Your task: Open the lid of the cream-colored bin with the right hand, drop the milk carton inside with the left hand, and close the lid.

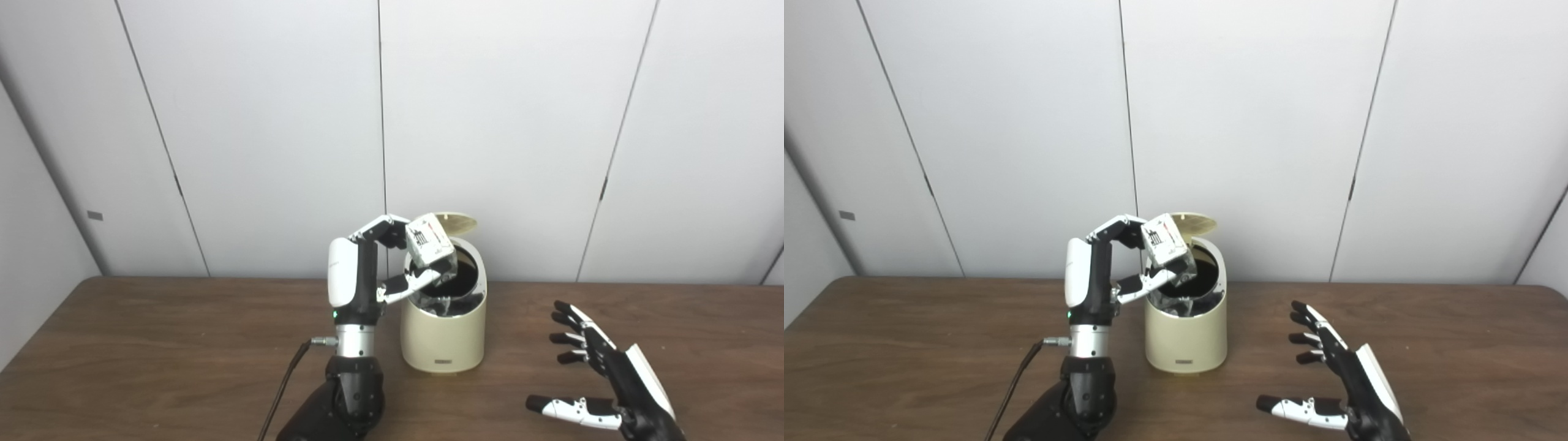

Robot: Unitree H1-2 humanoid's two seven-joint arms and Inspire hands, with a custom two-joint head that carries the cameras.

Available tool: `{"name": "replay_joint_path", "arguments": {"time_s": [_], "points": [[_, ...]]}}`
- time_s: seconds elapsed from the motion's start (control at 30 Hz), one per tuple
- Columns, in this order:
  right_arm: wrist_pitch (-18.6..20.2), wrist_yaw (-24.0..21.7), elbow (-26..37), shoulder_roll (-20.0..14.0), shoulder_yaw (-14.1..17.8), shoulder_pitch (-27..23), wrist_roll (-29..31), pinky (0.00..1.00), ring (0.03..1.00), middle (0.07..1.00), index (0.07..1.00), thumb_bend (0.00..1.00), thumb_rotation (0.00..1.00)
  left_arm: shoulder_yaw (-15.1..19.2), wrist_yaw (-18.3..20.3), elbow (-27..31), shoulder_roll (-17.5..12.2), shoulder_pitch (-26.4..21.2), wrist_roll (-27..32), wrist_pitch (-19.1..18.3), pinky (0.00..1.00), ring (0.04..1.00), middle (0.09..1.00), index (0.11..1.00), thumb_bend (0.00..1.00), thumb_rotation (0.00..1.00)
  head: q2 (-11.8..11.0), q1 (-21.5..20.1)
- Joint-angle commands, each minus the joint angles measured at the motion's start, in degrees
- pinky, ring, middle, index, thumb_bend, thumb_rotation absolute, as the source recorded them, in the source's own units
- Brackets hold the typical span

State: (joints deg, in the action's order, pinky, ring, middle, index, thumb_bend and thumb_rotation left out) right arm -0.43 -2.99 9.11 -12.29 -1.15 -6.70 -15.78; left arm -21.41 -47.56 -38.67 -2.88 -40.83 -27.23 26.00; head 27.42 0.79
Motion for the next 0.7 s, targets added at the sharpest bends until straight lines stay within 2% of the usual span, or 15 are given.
{"name": "replay_joint_path", "arguments": {"time_s": [0.0,0.1,0.37,0.67], "points": [[-1.83,0.74,1.26,-0.04,0.22,-1.77,0.16,0.66,0.786,0.88,0.901,0.77,0.25,1.0,0.88,1.75,0.1,-2.0,-0.47,0.91,0.48,0.492,0.488,0.516,0.51,0.0,0.05,0.01],[-1.55,0.74,1.68,0.03,0.27,-1.66,0.13,0.66,0.792,0.878,0.899,0.77,0.24,1.8,1.97,1.73,0.43,-1.58,-0.65,0.9,0.48,0.546,0.481,0.514,0.52,0.0,0.43,0.06],[-1.8,0.66,1.94,0.14,0.29,-1.65,0.37,0.67,0.79,0.879,0.899,0.78,0.26,3.52,4.46,1.14,1.01,-0.63,-1.92,0.64,0.47,0.553,0.482,0.514,0.52,0.0,0.83,0.01],[-1.62,0.59,2.0,0.27,0.38,-1.56,0.88,0.66,0.798,0.885,0.901,0.77,0.24,5.02,10.52,0.97,1.18,0.49,-2.09,-0.04,0.48,0.579,0.492,0.506,0.52,0.0,1.13,-0.18]]}}
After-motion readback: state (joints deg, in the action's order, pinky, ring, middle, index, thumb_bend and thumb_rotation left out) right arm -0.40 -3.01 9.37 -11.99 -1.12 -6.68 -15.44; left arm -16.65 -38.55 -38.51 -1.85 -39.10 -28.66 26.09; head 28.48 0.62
